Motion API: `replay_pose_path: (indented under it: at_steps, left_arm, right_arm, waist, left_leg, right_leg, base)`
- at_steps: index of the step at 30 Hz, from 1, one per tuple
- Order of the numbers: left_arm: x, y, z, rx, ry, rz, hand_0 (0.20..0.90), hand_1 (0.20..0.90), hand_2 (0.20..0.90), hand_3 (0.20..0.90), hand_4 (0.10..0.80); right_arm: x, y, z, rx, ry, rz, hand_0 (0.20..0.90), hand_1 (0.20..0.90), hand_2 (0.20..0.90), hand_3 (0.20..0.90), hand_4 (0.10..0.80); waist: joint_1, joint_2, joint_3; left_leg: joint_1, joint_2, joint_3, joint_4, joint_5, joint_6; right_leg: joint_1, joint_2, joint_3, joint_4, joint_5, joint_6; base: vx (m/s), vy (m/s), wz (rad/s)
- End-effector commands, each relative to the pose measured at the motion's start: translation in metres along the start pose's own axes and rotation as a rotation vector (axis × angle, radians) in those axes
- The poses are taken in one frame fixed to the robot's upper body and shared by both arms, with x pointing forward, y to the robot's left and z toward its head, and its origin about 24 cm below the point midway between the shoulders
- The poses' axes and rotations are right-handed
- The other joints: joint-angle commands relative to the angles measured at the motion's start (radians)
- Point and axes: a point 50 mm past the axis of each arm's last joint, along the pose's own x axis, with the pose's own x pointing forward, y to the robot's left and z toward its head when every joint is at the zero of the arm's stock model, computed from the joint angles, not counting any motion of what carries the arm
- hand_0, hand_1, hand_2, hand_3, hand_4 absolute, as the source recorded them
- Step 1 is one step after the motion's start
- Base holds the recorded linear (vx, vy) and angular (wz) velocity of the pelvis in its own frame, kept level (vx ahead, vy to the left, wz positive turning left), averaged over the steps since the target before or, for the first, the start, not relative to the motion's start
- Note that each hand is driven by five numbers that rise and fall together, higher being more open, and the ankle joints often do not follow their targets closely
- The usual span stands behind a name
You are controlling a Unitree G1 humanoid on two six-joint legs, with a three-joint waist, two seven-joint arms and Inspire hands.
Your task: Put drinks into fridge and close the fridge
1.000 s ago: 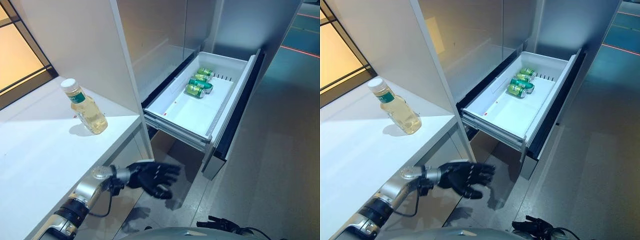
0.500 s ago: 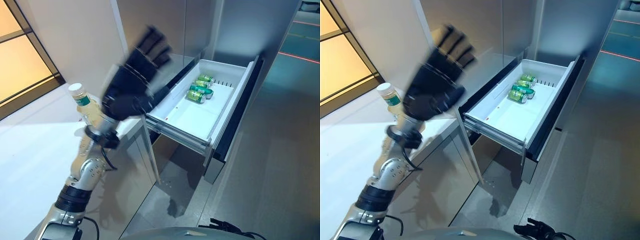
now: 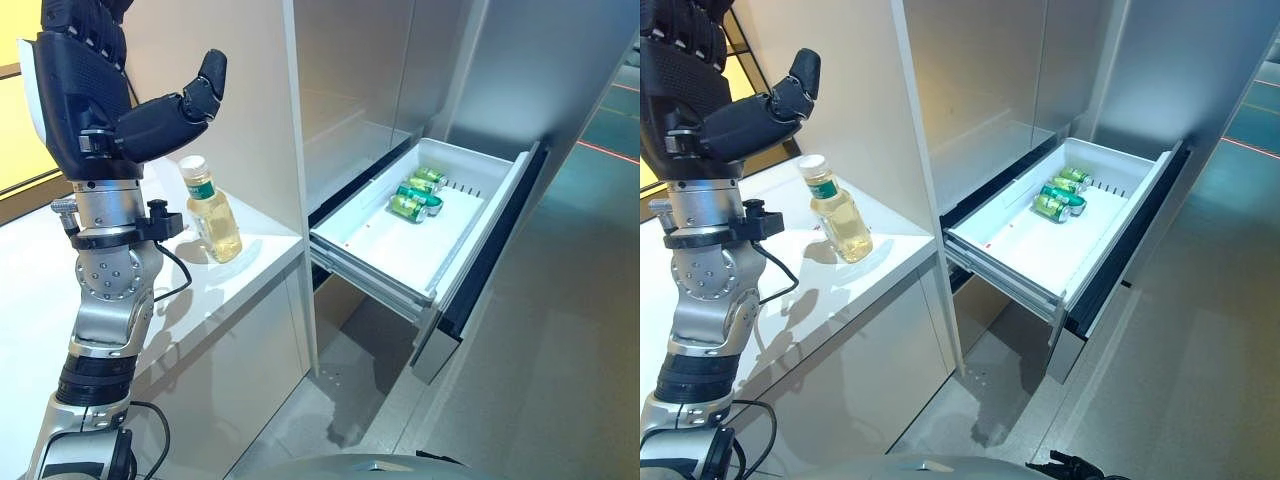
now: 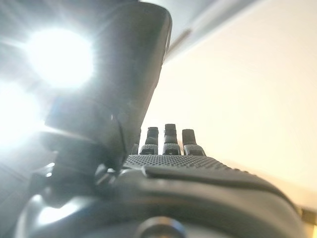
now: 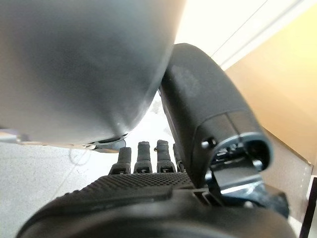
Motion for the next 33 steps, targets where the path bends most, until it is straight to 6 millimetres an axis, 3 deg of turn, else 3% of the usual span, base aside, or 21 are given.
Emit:
replay_pose_path:
  at_steps: [1, 12, 33]
  left_arm:
    - [0.024, 0.016, 0.006, 0.072, -0.05, 0.063, 0.9, 0.9, 0.9, 0.9, 0.8]
    - [0.001, 0.021, -0.024, 0.122, 0.114, 0.091, 0.9, 0.9, 0.9, 0.9, 0.8]
    - [-0.011, 0.02, -0.05, 0.138, 0.265, 0.1, 0.9, 0.9, 0.9, 0.9, 0.8]
  right_arm:
    - [0.004, 0.011, 0.014, -0.059, -0.006, 0.042, 0.9, 0.9, 0.9, 0.9, 0.8]
    - [0.003, 0.006, 0.018, -0.057, -0.008, 0.035, 0.9, 0.9, 0.9, 0.9, 0.8]
    - [0.002, 0.005, 0.022, -0.069, -0.008, 0.033, 0.9, 0.9, 0.9, 0.9, 0.8]
  waist:
    - [0.014, 0.012, 0.018]
    - [0.024, 0.007, 0.033]
    - [-0.003, 0.012, 0.046]
  left_leg:
    - [0.012, -0.065, 0.054, 0.011, -0.124, 0.068]
    - [0.01, -0.064, 0.051, 0.016, -0.12, 0.064]
    - [0.02, -0.066, 0.071, 0.019, -0.125, 0.068]
  right_leg:
    - [-0.068, 0.055, -0.013, 0.123, -0.111, -0.013]
    - [-0.066, 0.052, -0.018, 0.13, -0.115, -0.012]
    - [-0.07, 0.054, 0.001, 0.141, -0.114, -0.002]
  base:
    - [0.007, 0.016, 0.11]
    - [0.001, 0.003, 0.01]
    - [0.0, 0.0, 0.0]
